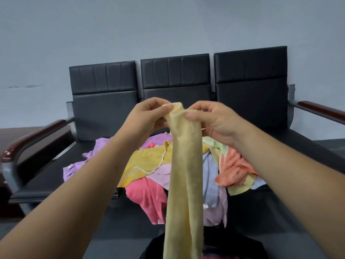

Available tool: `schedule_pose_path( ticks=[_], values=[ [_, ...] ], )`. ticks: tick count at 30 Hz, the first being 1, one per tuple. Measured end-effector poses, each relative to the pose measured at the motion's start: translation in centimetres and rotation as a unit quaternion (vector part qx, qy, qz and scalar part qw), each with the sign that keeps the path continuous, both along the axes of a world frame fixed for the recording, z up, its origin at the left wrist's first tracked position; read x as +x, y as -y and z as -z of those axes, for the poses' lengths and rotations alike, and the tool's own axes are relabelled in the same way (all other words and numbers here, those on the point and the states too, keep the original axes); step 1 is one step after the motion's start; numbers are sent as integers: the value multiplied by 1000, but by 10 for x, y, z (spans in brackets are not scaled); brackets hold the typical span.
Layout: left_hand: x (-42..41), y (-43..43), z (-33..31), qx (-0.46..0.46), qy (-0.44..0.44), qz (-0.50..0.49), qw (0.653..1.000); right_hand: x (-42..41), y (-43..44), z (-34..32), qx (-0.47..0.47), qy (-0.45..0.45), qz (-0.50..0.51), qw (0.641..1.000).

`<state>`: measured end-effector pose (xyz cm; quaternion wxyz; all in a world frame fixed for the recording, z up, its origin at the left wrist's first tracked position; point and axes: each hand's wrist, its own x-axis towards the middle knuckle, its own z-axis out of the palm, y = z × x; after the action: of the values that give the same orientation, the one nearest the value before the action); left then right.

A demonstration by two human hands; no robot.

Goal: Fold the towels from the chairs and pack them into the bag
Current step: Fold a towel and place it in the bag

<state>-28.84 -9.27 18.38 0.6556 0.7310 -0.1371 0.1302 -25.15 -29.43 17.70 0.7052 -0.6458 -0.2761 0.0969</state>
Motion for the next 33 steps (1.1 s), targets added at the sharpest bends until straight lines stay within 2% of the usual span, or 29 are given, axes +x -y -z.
schedule_pose_path(
  ticks=[2, 5, 8, 10, 13, 15, 17, 19, 22, 24, 28, 33],
  values=[
    [2, -4, 23, -42, -48, 58, 996, 6, 4, -3, 75, -33, 17, 996],
    [-1, -5, 67, 98, -134, 127, 978, 14, 11, -7, 106, -52, 14, 993],
    [-4, -5, 101, 251, -157, 104, 950, 20, 13, -7, 99, -58, 21, 993],
    [0, -8, 114, 254, -165, 70, 950, 26, 15, -3, 92, -64, 49, 992],
    [1, -13, 126, 150, -175, 112, 967, 41, 18, 16, 14, -57, 169, 984],
    [0, -9, 131, 35, -181, 159, 970, 51, 19, 37, -35, -72, 235, 969],
    [2, -2, 133, -95, -192, 176, 961, 57, 17, 58, -71, -124, 248, 958],
    [8, 3, 132, -187, -188, 166, 950, 55, 15, 76, -79, -203, 198, 956],
    [15, 7, 130, -280, -176, 147, 932, 48, 15, 101, 6, -307, 81, 948],
    [18, 7, 131, -345, -185, 126, 911, 45, 18, 118, 38, -360, 47, 931],
    [28, 3, 135, -386, -203, 96, 895, 43, 24, 151, 3, -397, -12, 918],
    [35, -7, 133, -347, -181, 99, 915, 44, 31, 162, -47, -389, -122, 912]
  ],
)
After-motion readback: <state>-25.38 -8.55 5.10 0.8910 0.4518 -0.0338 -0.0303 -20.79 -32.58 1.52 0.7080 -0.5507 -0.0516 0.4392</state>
